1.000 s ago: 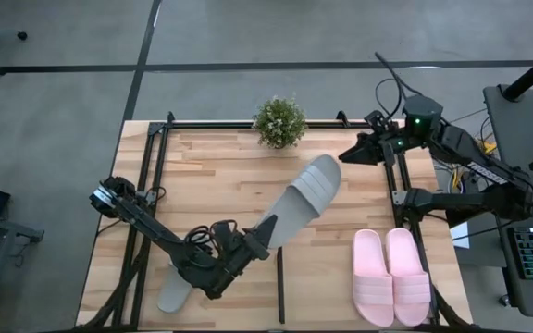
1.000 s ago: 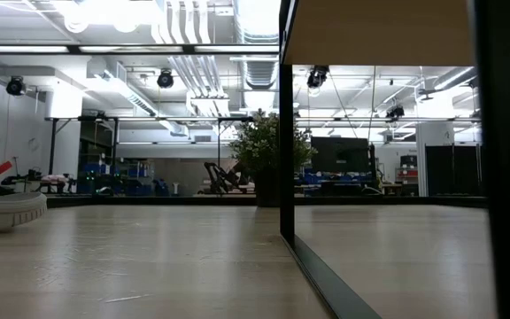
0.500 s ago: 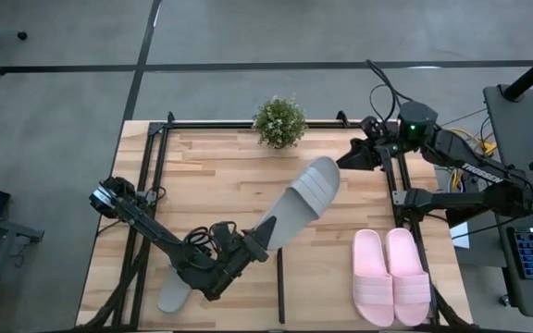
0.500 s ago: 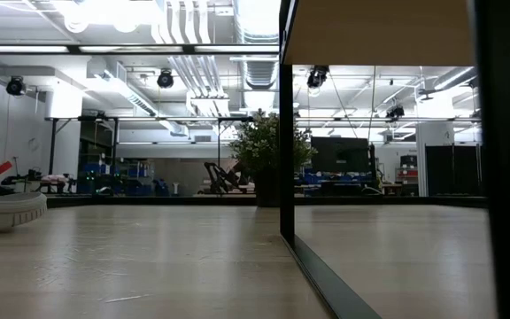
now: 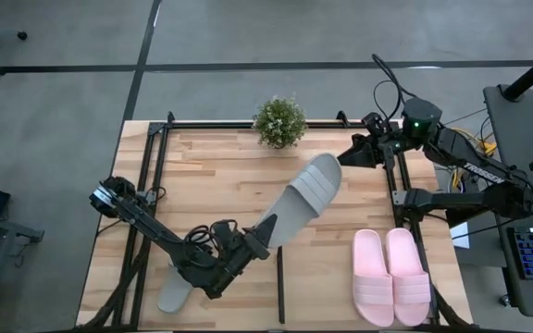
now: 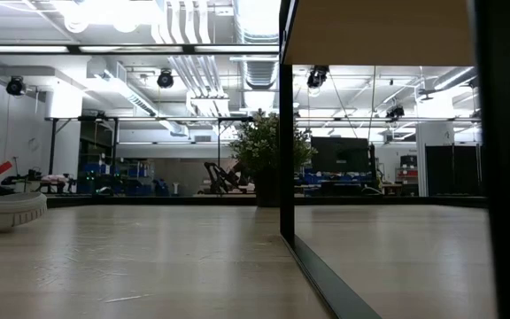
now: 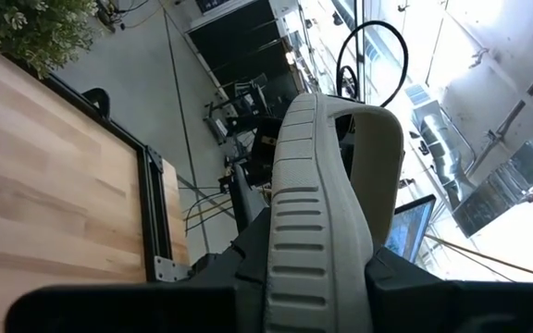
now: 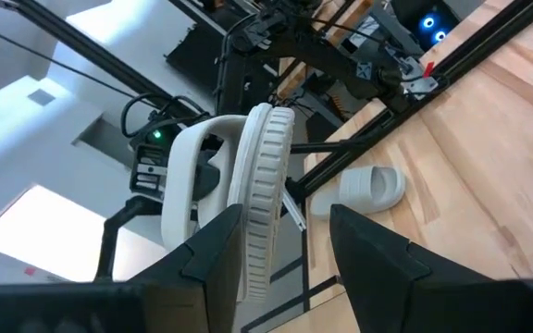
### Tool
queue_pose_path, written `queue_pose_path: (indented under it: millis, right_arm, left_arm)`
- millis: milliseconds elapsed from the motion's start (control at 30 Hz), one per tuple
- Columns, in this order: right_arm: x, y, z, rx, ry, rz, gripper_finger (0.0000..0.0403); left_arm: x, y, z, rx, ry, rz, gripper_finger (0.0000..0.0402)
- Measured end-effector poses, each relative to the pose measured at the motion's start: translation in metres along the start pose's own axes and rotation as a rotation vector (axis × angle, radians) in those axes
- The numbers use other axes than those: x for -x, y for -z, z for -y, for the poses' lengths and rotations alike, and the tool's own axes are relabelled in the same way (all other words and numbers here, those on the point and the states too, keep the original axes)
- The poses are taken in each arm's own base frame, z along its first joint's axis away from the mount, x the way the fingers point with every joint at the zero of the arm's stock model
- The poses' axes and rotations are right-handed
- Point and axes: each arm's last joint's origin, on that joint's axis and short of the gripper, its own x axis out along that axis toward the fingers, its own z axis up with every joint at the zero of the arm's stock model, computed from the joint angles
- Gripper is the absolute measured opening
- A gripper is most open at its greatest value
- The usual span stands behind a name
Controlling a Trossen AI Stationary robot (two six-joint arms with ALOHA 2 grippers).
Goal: Pick and place slides into the shelf
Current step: Put the top gray slide on the shelf
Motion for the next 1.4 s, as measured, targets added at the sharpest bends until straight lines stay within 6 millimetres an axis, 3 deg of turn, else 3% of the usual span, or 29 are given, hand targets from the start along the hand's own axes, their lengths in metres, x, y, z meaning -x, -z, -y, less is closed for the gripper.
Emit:
queue_pose_path:
  millis: [533, 1067, 1400]
  right_arm:
    - [0.004, -0.002, 0.0, -0.011, 0.004, 0.017, 0.0226]
    - [0.003, -0.001, 0.0, -0.021, -0.01, 0.004, 0.0227]
    - [-0.011, 0.006, 0.005, -0.039, -0.011, -0.054, 0.0225]
  left_arm:
    - [0.0, 0.0, 0.0, -0.003, 0.002, -0.003, 0.0042]
    - [0.0, 0.0, -0.001, -0.019, 0.001, -0.002, 0.0042]
    - [-0.005, -0.001, -0.001, -0.017, -0.002, 0.009, 0.0042]
